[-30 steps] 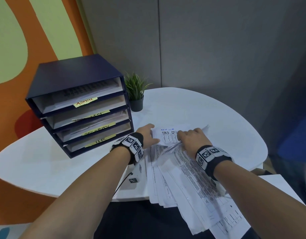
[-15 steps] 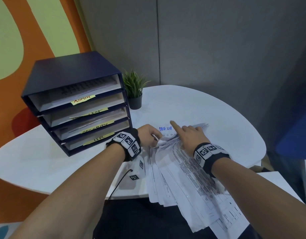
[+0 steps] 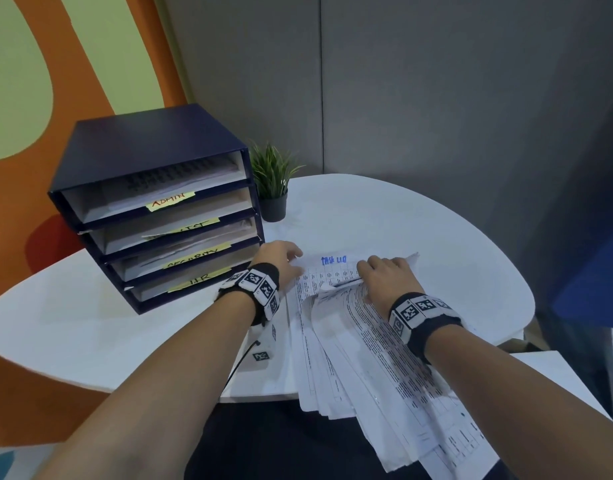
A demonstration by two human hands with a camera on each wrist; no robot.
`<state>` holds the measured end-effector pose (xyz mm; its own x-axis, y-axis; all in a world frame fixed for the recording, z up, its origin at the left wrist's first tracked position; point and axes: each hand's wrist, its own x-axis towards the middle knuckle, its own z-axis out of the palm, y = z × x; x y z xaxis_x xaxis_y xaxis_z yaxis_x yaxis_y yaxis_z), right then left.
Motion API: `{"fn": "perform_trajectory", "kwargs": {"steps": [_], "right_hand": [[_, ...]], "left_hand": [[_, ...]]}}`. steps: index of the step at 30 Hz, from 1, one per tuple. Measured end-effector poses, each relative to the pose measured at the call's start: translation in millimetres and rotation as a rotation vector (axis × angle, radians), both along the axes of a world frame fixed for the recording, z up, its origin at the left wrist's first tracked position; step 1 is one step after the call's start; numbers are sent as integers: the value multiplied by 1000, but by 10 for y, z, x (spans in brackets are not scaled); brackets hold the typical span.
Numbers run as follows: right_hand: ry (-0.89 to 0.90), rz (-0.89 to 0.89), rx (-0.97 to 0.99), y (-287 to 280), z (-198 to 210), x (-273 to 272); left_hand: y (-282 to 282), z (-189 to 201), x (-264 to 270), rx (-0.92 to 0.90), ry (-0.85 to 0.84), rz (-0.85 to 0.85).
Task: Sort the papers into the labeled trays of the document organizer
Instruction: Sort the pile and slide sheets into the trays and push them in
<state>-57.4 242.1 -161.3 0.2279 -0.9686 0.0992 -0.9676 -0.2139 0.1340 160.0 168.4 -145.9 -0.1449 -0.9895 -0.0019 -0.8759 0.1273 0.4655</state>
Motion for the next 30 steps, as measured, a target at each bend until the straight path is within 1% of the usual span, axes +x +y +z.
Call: {"fn": "perform_trajectory", "kwargs": {"steps": [2,3,6,9,12,14,16,17,18,20,22,23,24,26,28,30], "right_hand": [[-1,3,-6,5,15,1],[-2,4,-8,9,23,0],[-35,-13,-13,8,19,3],[-112,-38,-38,-2,17,9],[-67,-27,-52,-2,16,8],[-38,-14,-89,36,43,8],[-16,-9,-127,53,52,-4],[-28,4,-147,50,53,-14],[-43,5,-108,49,54,-14],[-40,8,-11,33,46,17],[-37,13,17,21,37,15],[-45,19,2,24,37,13],[-51,22,-11,19,27,14],[-50,34,-15,16,28,17],[-48,38,-11,10,35,14],[-48,34,-3,12,31,10]], "left_hand": [[18,35,-6,-14,18,31],[28,57,-12,7,19,12],[78,115,5,50,22,-88],[152,148,44,158,107,-215],[245,120,44,264,175,-390],[272,118,46,320,239,-442],[258,154,63,393,342,-394],[230,170,82,395,397,-328],[192,172,105,359,452,-246],[91,122,177,232,566,-31],[-12,30,266,125,621,188],[-54,-17,303,105,595,252],[-87,-60,337,109,520,269],[-66,-106,322,186,319,186],[-17,-126,242,241,204,97],[3,-167,147,173,132,49]]}}
